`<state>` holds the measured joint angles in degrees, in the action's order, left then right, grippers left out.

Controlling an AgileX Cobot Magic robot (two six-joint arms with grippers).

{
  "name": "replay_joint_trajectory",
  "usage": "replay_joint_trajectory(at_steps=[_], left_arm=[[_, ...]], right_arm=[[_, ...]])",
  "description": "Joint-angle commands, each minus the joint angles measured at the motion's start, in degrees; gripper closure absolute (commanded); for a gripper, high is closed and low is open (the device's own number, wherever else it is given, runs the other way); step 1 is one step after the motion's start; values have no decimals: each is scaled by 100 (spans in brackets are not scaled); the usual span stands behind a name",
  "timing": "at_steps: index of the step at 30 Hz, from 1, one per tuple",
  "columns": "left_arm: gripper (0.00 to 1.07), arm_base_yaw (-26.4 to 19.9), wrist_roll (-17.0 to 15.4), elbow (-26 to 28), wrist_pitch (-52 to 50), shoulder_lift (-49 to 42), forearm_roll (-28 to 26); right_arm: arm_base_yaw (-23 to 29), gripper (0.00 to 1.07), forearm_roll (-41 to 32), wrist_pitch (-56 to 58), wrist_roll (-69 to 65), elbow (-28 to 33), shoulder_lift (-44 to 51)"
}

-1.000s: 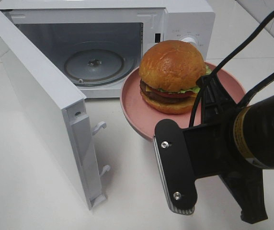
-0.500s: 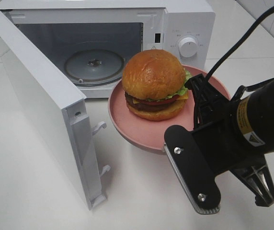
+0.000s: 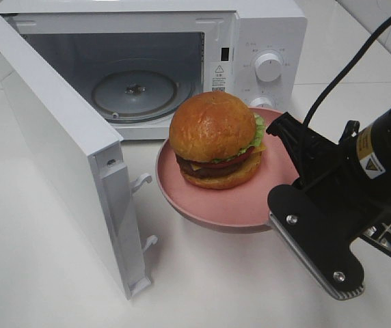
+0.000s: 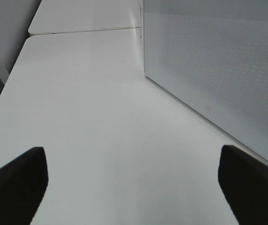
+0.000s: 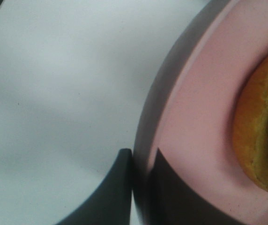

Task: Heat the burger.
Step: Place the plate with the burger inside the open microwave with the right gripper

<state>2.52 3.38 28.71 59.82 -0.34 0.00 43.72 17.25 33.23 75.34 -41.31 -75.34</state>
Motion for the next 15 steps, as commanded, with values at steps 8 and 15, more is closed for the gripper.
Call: replay_joint_trajectory(at_steps=[8,15], left_arm=[[16,-11,6,-11,-17,-97,34],[16,-11,6,-11,-17,-97,34]], right_arm=[[-779,107,-1054,-476,1759,0,63],[-963,107,-1576,-762,2269,0,63]])
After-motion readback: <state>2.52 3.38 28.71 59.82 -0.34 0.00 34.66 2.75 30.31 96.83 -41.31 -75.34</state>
